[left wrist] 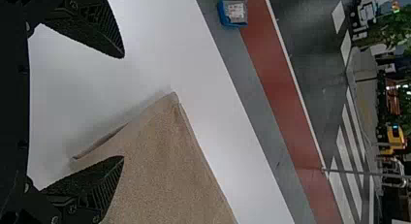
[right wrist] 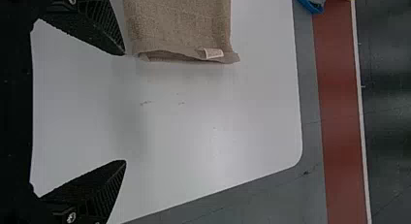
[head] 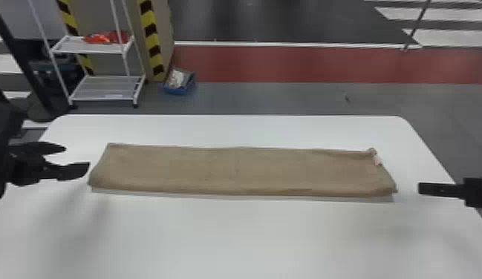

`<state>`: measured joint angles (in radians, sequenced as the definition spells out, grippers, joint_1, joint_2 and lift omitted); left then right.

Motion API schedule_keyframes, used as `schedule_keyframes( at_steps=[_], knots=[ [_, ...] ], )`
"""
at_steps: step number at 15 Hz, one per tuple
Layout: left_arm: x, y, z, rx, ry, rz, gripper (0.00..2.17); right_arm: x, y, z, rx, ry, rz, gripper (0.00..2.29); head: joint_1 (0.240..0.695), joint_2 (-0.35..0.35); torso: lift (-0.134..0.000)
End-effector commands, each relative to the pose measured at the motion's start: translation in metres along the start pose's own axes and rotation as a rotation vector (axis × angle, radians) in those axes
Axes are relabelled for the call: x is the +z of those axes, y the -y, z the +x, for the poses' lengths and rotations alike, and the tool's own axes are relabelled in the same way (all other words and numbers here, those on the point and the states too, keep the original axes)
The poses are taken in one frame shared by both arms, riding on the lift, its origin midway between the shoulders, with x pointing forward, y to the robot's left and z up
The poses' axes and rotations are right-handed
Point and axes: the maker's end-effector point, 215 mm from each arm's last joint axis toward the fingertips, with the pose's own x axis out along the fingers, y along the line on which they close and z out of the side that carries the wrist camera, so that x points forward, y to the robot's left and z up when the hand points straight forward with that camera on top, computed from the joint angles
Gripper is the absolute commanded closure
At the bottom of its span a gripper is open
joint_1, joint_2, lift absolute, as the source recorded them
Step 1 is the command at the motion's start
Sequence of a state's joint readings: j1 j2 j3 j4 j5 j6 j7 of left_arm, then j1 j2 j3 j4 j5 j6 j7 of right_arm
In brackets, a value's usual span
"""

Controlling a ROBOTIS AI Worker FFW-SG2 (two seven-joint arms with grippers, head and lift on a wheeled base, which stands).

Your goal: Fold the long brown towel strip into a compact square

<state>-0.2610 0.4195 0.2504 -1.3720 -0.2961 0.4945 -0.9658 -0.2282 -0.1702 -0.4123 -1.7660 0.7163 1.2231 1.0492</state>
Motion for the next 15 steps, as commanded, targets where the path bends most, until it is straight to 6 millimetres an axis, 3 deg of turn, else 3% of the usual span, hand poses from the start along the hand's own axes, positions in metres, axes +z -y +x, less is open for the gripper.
schedule_keyframes(
  at_steps=[1, 5, 8, 15],
  knots=[
    [-0.008, 0.020, 0.014, -0.007, -0.025, -0.105, 0.20, -0.005, -0.001, 0.001, 0.001, -0.007, 0.003, 0.09, 0.695, -0.029, -0.125],
    [-0.013, 0.048, 0.037, 0.006, -0.069, -0.174, 0.21, -0.013, 0.001, 0.001, -0.001, -0.017, 0.010, 0.09, 0.695, -0.055, -0.125],
    [-0.003, 0.038, 0.043, 0.056, -0.076, -0.169, 0.21, -0.022, 0.005, 0.000, -0.007, -0.030, 0.014, 0.09, 0.695, -0.073, -0.125],
    [-0.033, 0.033, 0.046, 0.106, -0.215, -0.290, 0.29, -0.020, 0.004, 0.000, -0.005, -0.023, 0.011, 0.09, 0.695, -0.068, -0.125]
  ],
)
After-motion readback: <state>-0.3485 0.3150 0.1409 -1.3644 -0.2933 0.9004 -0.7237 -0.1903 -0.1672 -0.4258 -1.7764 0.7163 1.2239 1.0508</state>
